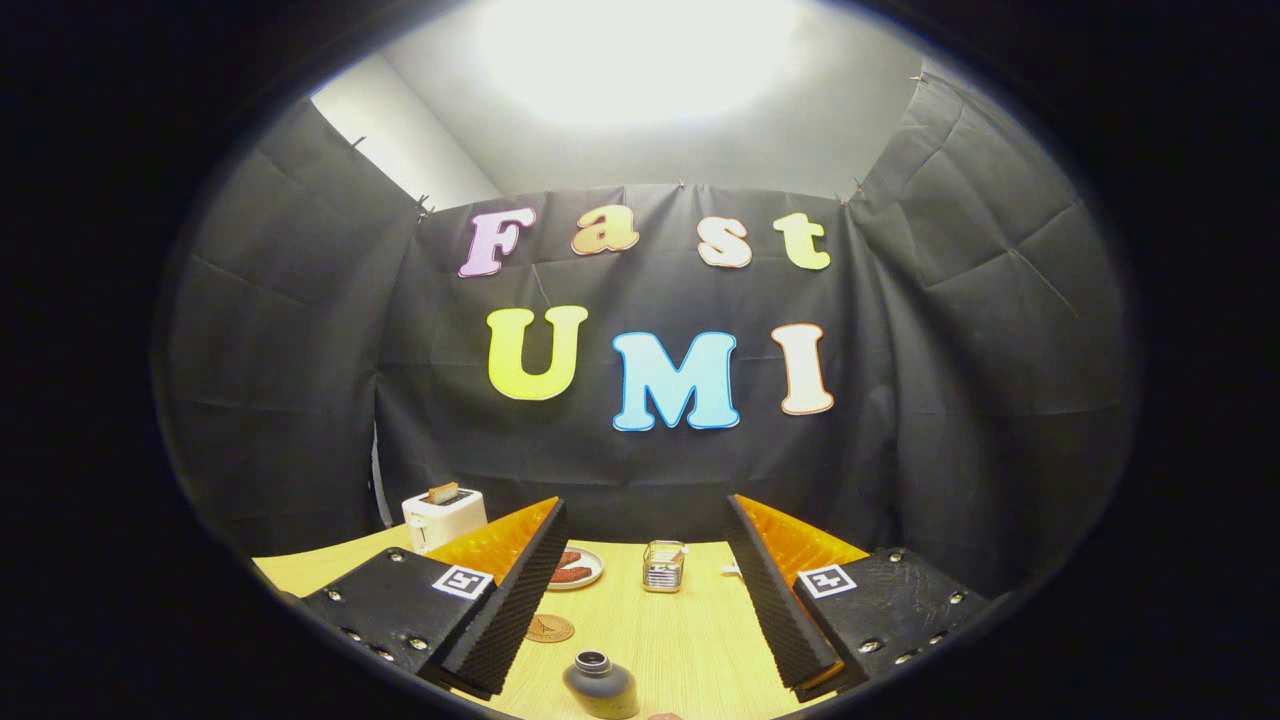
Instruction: Take the bottle from table, then pour the juice into the cup, finally place the bottle on the coaster
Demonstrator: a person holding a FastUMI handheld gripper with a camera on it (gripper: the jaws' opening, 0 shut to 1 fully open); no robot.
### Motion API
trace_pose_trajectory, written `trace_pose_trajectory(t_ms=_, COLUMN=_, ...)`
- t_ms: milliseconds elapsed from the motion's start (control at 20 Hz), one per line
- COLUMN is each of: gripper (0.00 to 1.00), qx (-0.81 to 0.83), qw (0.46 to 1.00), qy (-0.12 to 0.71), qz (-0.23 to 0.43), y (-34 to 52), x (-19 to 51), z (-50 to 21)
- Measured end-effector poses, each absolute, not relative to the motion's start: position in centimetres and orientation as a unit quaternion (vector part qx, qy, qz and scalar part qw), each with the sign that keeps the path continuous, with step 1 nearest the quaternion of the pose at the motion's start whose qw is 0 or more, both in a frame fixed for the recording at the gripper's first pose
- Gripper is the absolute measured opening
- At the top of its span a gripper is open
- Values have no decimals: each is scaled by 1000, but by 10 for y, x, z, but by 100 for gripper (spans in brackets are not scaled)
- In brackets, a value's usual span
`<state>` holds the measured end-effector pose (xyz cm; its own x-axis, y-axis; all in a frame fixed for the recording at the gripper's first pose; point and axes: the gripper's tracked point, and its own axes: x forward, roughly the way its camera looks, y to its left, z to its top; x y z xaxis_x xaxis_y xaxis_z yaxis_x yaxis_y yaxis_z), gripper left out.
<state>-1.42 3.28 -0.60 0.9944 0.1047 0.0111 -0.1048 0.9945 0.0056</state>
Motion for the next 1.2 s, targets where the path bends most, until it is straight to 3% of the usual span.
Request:
trace_pose_trajectory(t_ms=750, gripper=96, qx=4, qw=993, qy=22, qz=120, y=63, x=-28, z=-81)
trace_pose_trajectory(t_ms=1200, gripper=96, qx=-7, qw=987, qy=91, qz=131, y=67, x=-34, z=-154)
